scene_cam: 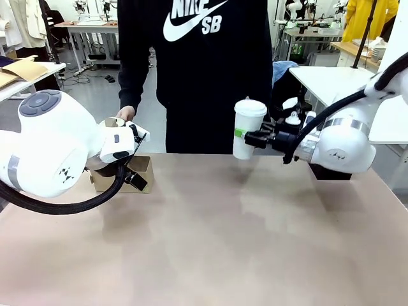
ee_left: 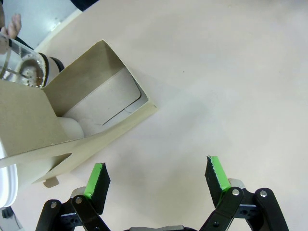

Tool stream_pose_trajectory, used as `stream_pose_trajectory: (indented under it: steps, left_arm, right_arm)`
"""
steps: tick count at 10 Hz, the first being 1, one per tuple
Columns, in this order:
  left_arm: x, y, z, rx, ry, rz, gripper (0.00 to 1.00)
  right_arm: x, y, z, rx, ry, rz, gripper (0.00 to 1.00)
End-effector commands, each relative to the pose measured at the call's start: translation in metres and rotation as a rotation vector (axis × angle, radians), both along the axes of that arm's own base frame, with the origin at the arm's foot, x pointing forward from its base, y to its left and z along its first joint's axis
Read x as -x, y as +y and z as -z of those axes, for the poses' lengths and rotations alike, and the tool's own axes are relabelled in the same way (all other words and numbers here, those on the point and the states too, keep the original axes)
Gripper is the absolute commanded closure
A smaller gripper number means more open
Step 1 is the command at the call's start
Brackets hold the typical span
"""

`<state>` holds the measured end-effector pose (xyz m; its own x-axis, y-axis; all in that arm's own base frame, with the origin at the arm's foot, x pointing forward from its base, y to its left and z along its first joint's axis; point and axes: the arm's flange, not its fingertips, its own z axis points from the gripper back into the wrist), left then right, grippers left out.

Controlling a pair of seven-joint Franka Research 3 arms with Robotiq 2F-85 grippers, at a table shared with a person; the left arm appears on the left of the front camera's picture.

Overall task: Pour a drink into a cup and package it in a carrier.
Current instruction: When a person places the Paper Cup Lid on the 600 ml Paper Cup , lift the 600 ml Paper Cup.

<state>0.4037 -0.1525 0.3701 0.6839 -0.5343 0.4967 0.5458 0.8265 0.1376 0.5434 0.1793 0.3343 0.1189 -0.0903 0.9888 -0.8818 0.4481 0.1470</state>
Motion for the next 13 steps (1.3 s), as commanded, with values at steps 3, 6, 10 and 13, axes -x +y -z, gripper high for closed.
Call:
stream_pose_trajectory:
  steps: [3, 6, 10, 13]
  left_arm:
    - [0.000, 0.001, 0.000, 0.003, 0.000, 0.000, 0.00]
    - [0.000, 0.001, 0.000, 0.003, 0.000, 0.000, 0.00]
    - [0.000, 0.001, 0.000, 0.003, 0.000, 0.000, 0.00]
    - [0.000, 0.001, 0.000, 0.003, 0.000, 0.000, 0.00]
  right_arm:
    - [0.059, -0.007, -0.150, 0.011, -0.028, -0.058, 0.20]
    - [0.106, -0.017, -0.227, 0.010, -0.060, -0.022, 0.20]
    - [0.116, -0.020, -0.245, 0.003, -0.100, -0.002, 0.20]
    - [0.116, -0.020, -0.245, 0.003, -0.100, -0.002, 0.20]
